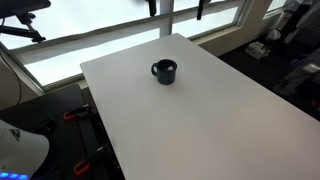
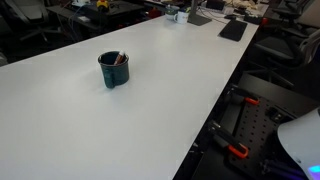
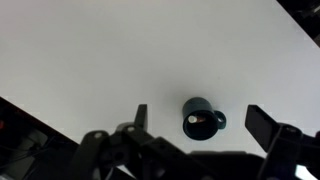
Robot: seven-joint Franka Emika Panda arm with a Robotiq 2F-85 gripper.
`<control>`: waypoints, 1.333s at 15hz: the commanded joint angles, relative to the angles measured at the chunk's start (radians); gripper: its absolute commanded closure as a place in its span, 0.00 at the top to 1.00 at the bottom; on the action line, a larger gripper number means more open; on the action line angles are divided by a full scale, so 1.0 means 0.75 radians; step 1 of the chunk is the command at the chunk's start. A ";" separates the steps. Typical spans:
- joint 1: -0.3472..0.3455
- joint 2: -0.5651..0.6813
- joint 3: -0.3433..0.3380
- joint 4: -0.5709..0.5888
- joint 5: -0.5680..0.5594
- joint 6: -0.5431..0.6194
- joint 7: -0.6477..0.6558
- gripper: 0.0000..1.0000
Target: Remove the marker from the cup
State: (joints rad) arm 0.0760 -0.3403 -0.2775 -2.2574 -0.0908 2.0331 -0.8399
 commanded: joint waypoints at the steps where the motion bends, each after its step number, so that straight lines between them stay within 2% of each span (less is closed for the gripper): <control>1: -0.060 0.180 0.074 0.075 -0.074 -0.071 -0.044 1.00; 2: -0.073 0.200 0.086 0.081 -0.079 -0.091 -0.034 1.00; 3: -0.082 0.136 0.093 0.022 -0.042 -0.026 -0.023 1.00; 5: -0.097 0.196 0.110 0.035 -0.054 -0.028 -0.021 1.00; 9: -0.104 0.208 0.112 0.057 -0.056 -0.045 -0.020 1.00; 15: -0.094 0.401 0.143 0.151 0.066 0.148 -0.277 1.00; 20: -0.115 0.589 0.224 0.323 0.206 0.114 -0.438 1.00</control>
State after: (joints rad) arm 0.0155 0.0174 -0.1516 -2.1145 0.0087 2.1507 -1.0968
